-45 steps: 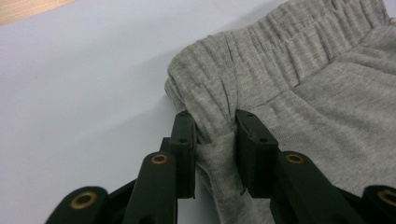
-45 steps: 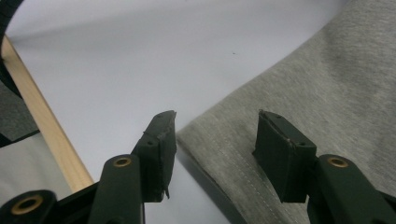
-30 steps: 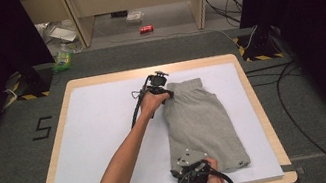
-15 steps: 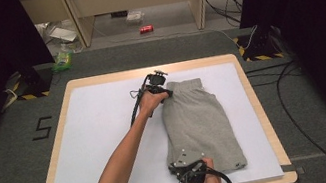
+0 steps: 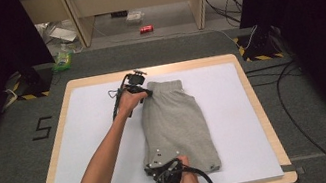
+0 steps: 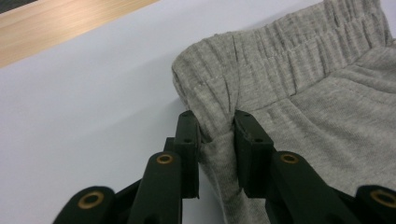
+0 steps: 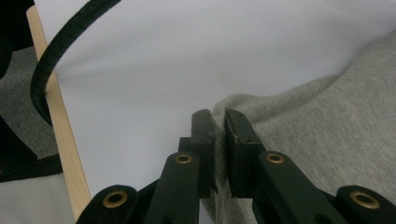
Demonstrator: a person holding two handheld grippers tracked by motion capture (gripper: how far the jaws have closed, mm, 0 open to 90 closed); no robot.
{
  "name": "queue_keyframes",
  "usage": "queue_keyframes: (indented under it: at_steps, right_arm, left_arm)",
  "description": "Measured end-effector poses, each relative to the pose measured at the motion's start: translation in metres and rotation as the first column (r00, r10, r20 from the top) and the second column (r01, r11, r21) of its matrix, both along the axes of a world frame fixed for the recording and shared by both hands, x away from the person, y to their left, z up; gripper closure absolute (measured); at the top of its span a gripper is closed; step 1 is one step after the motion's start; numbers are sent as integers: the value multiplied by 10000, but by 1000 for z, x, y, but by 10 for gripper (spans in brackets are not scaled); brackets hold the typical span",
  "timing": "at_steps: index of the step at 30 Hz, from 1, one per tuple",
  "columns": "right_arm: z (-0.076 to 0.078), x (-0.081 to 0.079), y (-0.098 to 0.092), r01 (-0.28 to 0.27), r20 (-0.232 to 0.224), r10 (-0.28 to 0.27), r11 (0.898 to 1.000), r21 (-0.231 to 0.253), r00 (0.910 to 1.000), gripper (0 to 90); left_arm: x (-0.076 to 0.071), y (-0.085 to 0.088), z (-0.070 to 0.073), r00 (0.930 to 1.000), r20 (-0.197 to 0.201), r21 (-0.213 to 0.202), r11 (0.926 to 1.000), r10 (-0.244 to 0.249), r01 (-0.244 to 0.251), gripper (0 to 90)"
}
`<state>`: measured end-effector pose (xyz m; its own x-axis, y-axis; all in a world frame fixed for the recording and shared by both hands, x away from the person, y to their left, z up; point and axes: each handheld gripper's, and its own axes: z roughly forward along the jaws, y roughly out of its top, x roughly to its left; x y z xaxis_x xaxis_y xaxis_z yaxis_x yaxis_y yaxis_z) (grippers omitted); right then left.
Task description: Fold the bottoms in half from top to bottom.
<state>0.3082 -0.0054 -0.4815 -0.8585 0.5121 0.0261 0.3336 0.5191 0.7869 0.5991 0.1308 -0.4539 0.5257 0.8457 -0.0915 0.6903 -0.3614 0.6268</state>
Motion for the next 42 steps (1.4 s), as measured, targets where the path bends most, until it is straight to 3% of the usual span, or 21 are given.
queue_keyframes:
  at_steps: [9,19,26,28,35,42]
  right_arm:
    - [-3,7,35,-568,-137,568,9984,32,9983,832]
    - [-8,11,45,-655,-501,661,9978,126,9966,800]
    - [-4,-2,45,-1165,-647,1173,9931,153,9910,799]
    - [-1,-3,43,-1180,-657,1201,9924,349,9906,793]
    - [14,9,27,-495,-335,514,9973,549,9981,756]
    - [22,42,3,499,-31,-498,9985,203,9988,714]
  left_arm:
    - [-3,45,0,9992,-35,-54,9992,396,-396,721]
    - [-2,48,-7,9984,-65,-47,9984,559,-559,715]
    - [0,48,-10,9981,-101,-99,9981,609,-610,710]
    - [0,48,-10,9979,-114,-90,9980,632,-633,708]
    - [0,48,-11,9979,-116,-116,9979,638,-640,706]
    - [0,48,-11,9980,-104,-127,9979,627,-628,706]
